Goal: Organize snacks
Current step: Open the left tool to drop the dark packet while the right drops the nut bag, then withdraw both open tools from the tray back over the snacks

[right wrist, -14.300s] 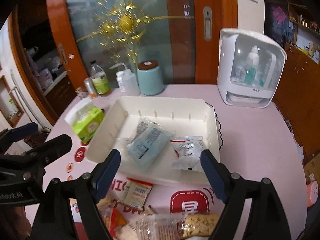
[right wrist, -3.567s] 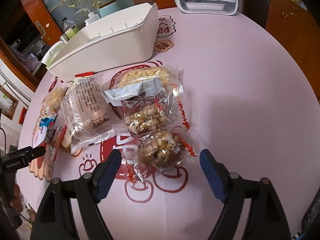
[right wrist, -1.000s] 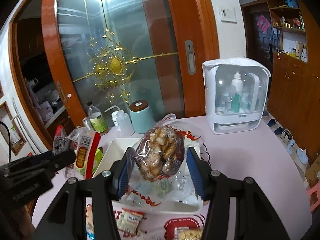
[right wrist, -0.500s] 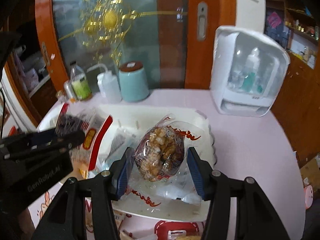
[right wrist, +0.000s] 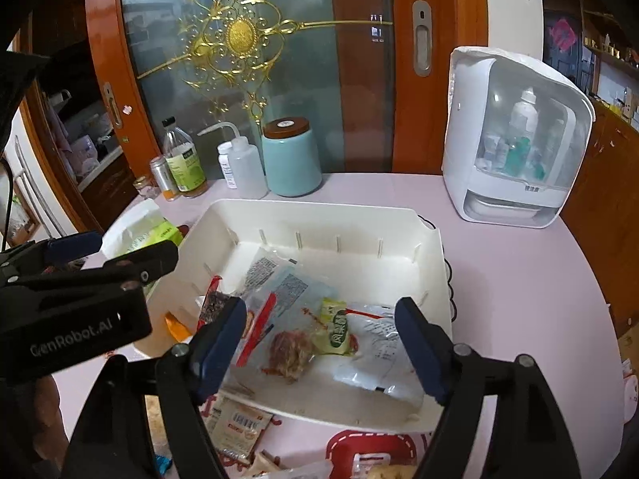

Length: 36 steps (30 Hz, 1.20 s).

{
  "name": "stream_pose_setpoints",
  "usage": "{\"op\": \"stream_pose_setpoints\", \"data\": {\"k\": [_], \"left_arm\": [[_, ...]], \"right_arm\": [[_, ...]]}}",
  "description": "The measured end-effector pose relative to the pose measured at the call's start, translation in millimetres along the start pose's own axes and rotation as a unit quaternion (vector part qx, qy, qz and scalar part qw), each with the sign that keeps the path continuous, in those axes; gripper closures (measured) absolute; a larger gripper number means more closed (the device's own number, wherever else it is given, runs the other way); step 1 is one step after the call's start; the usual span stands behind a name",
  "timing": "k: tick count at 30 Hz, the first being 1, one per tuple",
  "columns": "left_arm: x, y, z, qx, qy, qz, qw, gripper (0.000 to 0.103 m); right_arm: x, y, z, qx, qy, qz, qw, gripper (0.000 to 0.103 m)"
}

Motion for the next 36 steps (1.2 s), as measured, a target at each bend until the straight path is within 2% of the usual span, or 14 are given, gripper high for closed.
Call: {"op": "stream_pose_setpoints", "data": {"k": [15,27,36], "left_arm": [[-14,87,-21,0.000,0.037,0.046,0.9982,0.016],[-37,162,-17,0.007,0.033,0.086,0.9957,0.016],[-59,206,-8,0.007,0.032,0.100,0.9944,0.015]], "right_arm": [[-12,65,-10,0.028,-0.005,0.027,0.999,0.025],[-24,135,-10,0.030,-0.001,0.072,0.997,0.025],[-38,168,-6,0.027,0.009,0.087,0.996,0.025]]}}
Point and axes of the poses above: each gripper's, at about its wrist camera, not at the fingertips, and y roughly against the way its jaws point, z to its right, x to its top, the point moved 6 cm from there along -y, roughly the way its jaws point, and after that the axes turned 2 degrees about -y, right-handed, at the moved point
